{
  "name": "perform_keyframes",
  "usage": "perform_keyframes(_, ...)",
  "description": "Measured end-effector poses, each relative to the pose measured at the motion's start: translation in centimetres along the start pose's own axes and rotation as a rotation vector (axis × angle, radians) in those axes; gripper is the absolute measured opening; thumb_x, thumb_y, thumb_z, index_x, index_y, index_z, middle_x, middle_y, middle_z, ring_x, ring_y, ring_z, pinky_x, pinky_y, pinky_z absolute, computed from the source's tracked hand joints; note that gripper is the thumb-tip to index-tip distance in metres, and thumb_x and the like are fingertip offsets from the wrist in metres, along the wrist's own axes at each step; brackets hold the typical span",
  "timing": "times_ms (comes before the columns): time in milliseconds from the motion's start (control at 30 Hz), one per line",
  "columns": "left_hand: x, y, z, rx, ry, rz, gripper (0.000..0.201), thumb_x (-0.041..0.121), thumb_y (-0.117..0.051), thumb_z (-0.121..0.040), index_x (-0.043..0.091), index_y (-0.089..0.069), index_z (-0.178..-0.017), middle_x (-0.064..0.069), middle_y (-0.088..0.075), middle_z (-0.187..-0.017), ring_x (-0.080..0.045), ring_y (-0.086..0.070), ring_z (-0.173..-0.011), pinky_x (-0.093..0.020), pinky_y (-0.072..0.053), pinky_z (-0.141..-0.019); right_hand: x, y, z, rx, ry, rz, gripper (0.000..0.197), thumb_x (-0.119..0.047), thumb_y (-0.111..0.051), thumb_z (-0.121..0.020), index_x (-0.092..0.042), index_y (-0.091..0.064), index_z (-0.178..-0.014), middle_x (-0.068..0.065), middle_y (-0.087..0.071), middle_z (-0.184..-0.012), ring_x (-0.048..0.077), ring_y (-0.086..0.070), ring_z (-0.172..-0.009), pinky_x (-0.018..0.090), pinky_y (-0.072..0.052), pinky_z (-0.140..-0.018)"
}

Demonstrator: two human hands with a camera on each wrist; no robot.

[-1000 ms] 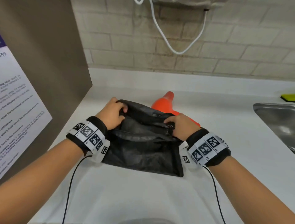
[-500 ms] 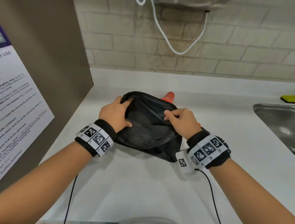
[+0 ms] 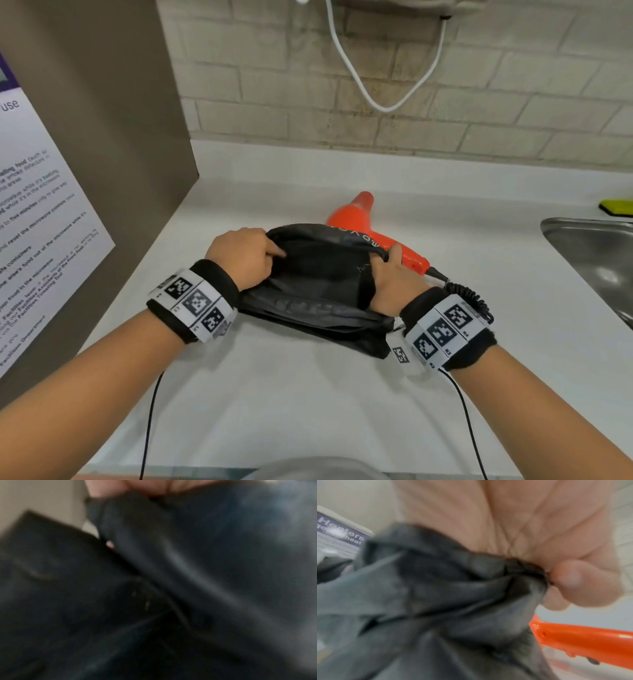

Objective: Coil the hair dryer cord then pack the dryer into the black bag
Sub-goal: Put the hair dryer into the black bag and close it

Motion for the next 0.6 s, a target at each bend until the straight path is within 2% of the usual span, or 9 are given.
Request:
perform_keyframes(33, -0.3, -0.2, -0.1, 0.000, 0.032, -0.075, 0.036, 0.036, -0.057, -0.084, 0.035, -0.058, -0.120, 0.000, -0.056, -0.114, -0.024, -0.056, -0.102, -0.032, -0.044, -0.082, -0.4, -0.1, 0.2, -0.012, 0.025, 0.009, 0.061, -0.010, -0.060, -0.076, -0.011, -0.031, -0.130, 0.017, -0.021, -0.129, 0.028, -0.050, -0.075, 0.031, -0.043, -0.078)
perform_keyframes(67, -0.4, -0.7, -0.1, -0.039, 0.061, -0.138, 0.056, 0.045, -0.064, -0.077, 0.034, -0.048, -0.129, -0.003, -0.053, -0.116, -0.026, -0.057, -0.101, -0.034, -0.045, -0.081, -0.7, -0.3, 0.3, -0.031, 0.051, 0.018, 0.066, -0.015, -0.064, -0.076, -0.015, -0.030, -0.132, 0.016, -0.020, -0.131, 0.030, -0.052, -0.081, 0.031, -0.042, -0.082)
perform_keyframes(133, -0.5, -2.0, 0.1, -0.149, 0.088, -0.260, 0.088, 0.049, -0.075, -0.064, 0.030, -0.030, -0.138, -0.009, -0.045, -0.119, -0.030, -0.058, -0.097, -0.036, -0.048, -0.079, -0.7, -0.6, 0.3, -0.061, 0.095, -0.065, 0.073, -0.030, -0.070, -0.074, -0.028, -0.031, -0.136, 0.013, -0.019, -0.130, 0.034, -0.049, -0.105, 0.032, -0.039, -0.097)
perform_keyframes(233, -0.6, -3.5, 0.2, -0.234, 0.108, -0.316, 0.100, 0.047, -0.078, -0.062, 0.026, -0.019, -0.141, -0.013, -0.039, -0.123, -0.032, -0.059, -0.097, -0.039, -0.049, -0.079, 0.8, 0.9, -0.2, 0.073, 0.099, -0.474, 0.030, -0.030, -0.068, -0.077, -0.033, -0.061, -0.106, 0.002, -0.023, -0.119, 0.027, -0.036, -0.124, 0.034, -0.030, -0.111)
perform_keyframes(300, -0.8, -4.0, 0.1, -0.254, 0.119, -0.315, 0.101, 0.048, -0.077, -0.063, 0.024, -0.018, -0.142, -0.014, -0.039, -0.124, -0.033, -0.058, -0.101, -0.040, -0.049, -0.082, 3.8, 2.9, -0.5, 0.304, 0.005, -0.623, 0.010, -0.022, -0.064, -0.081, -0.023, -0.063, -0.090, 0.004, -0.029, -0.113, 0.024, -0.042, -0.115, 0.028, -0.035, -0.102)
perform_keyframes(367, -0.8, -4.2, 0.0, -0.264, 0.116, -0.314, 0.102, 0.049, -0.077, -0.063, 0.023, -0.017, -0.142, -0.014, -0.039, -0.126, -0.033, -0.057, -0.104, -0.040, -0.049, -0.083, 6.9, 3.7, -0.5, 0.380, -0.141, -0.536, 0.017, -0.020, -0.058, -0.085, -0.010, -0.057, -0.099, 0.013, -0.041, -0.113, 0.025, -0.049, -0.094, 0.027, -0.040, -0.085)
perform_keyframes(467, -0.6, -4.5, -0.1, -0.295, 0.115, -0.317, 0.104, 0.049, -0.077, -0.063, 0.023, -0.015, -0.143, -0.015, -0.039, -0.127, -0.033, -0.056, -0.107, -0.040, -0.049, -0.084, 10.9, 1.5, -0.4, 0.103, -0.390, -0.204, 0.030, -0.020, -0.056, -0.083, -0.006, -0.047, -0.108, 0.013, -0.057, -0.096, 0.028, -0.057, -0.081, 0.033, -0.047, -0.071)
perform_keyframes(533, -0.3, -4.9, -0.3, -0.311, 0.108, -0.323, 0.105, 0.049, -0.077, -0.064, 0.022, -0.014, -0.143, -0.016, -0.038, -0.128, -0.033, -0.055, -0.107, -0.040, -0.049, -0.085, 12.7, -0.4, 0.1, -0.093, -0.486, 0.014, 0.035, -0.020, -0.058, -0.077, -0.006, -0.046, -0.107, 0.007, -0.057, -0.083, 0.026, -0.059, -0.082, 0.034, -0.051, -0.073)
perform_keyframes(600, -0.2, -5.2, -0.4, -0.320, 0.109, -0.328, 0.106, 0.049, -0.076, -0.064, 0.022, -0.012, -0.144, -0.016, -0.037, -0.129, -0.033, -0.055, -0.107, -0.039, -0.049, -0.086, 13.8, -1.1, 0.0, -0.123, -0.515, 0.106, 0.037, -0.021, -0.053, -0.081, -0.007, -0.045, -0.115, 0.006, -0.058, -0.087, 0.027, -0.060, -0.087, 0.037, -0.052, -0.081)
Point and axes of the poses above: each hand's wrist, its own z-axis away from the middle knuckle, its own y-axis out of the back of the hand, x = y × z, the point moved 9 cm from there along -z, towards the middle knuckle
